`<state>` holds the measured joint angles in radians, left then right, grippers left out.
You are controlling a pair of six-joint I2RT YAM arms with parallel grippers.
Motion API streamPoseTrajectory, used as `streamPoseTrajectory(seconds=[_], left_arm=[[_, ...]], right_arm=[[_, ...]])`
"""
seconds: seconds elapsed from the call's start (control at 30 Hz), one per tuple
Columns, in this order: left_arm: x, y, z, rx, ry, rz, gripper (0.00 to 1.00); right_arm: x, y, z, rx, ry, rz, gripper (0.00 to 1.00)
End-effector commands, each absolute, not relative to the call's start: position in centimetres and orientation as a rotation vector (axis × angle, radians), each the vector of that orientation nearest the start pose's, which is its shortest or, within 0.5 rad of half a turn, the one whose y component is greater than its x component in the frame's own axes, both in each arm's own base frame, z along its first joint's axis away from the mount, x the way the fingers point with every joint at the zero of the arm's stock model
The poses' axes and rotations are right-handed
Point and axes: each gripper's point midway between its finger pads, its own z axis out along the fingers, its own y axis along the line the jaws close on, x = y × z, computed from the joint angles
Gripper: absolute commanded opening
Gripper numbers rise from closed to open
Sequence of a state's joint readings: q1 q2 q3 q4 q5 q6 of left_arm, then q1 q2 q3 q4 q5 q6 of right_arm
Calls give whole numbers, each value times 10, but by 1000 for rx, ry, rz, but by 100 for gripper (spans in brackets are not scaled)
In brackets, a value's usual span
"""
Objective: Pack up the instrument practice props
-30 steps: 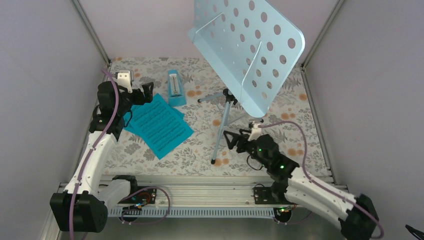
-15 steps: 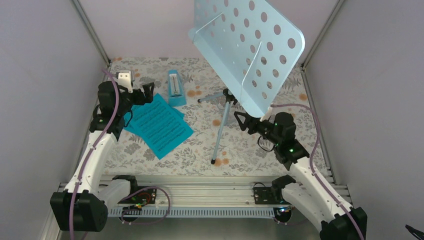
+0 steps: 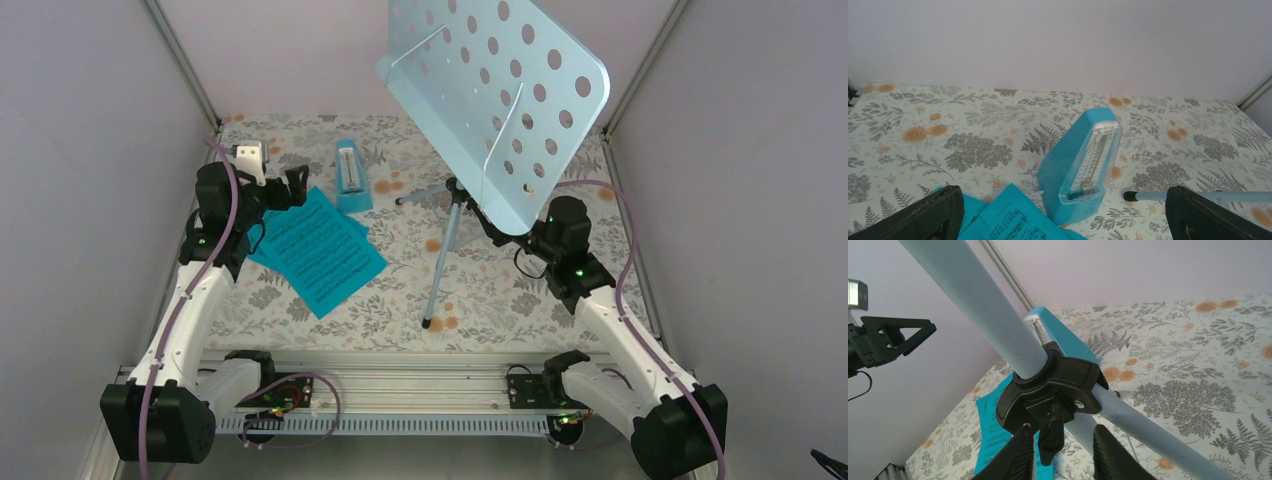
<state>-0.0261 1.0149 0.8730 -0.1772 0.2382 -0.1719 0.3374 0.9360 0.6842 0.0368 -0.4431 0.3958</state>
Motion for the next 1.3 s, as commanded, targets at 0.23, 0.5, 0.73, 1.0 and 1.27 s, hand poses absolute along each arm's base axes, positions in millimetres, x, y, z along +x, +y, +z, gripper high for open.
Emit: streamPoseTrajectory(seconds=[0.23, 0.5, 0.73, 1.0, 1.27], left_arm=[[363, -51, 296, 39, 1881, -357, 100], [363, -51, 296, 39, 1880, -359, 100], [362, -52, 298, 44, 1875, -367, 100], [360, -55, 301, 50, 1866, -383, 100], [358, -62, 302, 96, 1849, -409, 100]], right_arm=[[305, 182, 292, -364, 1766, 836, 15], [311, 185, 286, -426, 1779, 756, 6], [309, 178, 280, -481, 1767, 549, 4], [310, 173, 279, -516, 1723, 220, 4], [307, 167, 291, -409, 1700, 251, 35]])
